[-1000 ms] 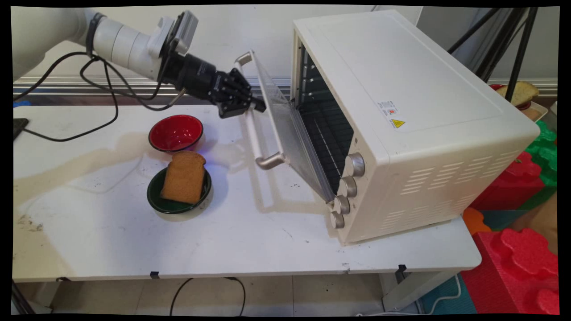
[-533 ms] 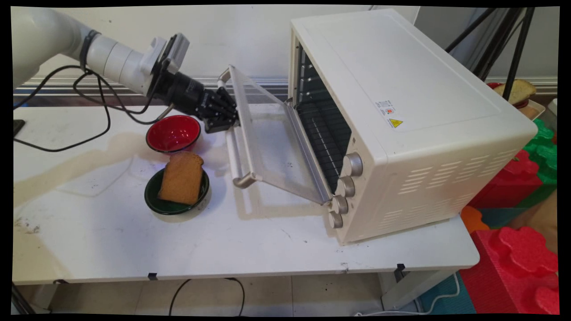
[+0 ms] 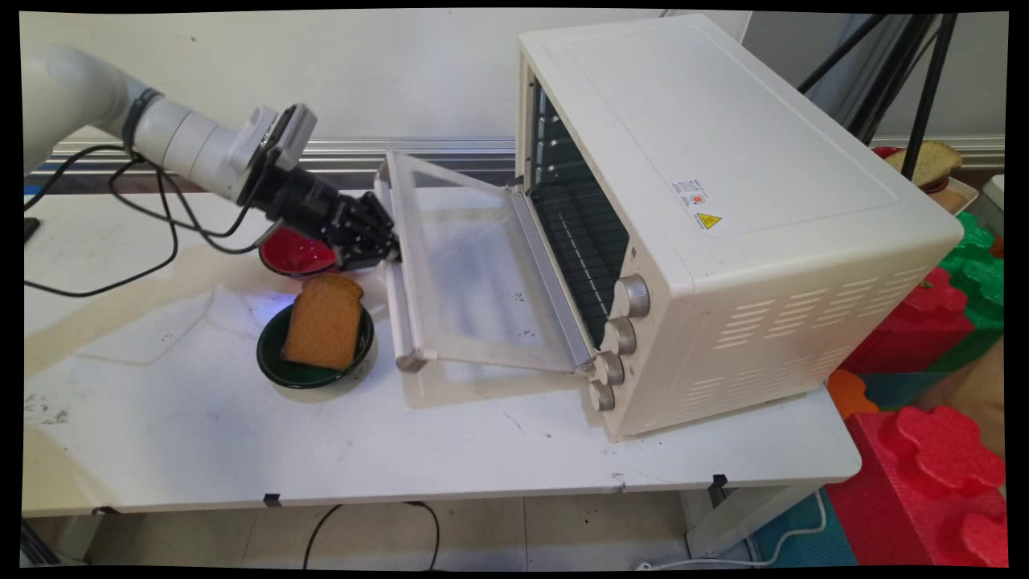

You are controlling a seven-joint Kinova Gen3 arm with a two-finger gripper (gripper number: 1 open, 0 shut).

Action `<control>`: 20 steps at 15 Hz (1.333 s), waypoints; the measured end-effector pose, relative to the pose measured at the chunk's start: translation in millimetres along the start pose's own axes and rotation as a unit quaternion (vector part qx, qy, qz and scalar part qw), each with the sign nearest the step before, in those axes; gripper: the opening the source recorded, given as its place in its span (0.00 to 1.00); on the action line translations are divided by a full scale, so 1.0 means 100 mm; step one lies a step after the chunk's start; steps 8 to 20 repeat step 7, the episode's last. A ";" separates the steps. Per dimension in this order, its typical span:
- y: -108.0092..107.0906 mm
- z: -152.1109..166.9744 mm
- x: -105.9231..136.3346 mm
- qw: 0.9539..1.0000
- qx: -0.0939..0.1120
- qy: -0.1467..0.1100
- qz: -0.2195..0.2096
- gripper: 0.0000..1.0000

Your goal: Open the oven

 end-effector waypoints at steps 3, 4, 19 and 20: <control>0.05 -0.05 -0.19 1.000 -0.004 -0.011 -0.006 0.00; 0.06 -0.06 -0.22 1.000 -0.005 -0.013 -0.007 0.00; 0.12 -0.14 -0.37 1.000 -0.005 -0.017 -0.015 0.00; 0.12 -0.14 -0.37 1.000 -0.005 -0.017 -0.015 0.00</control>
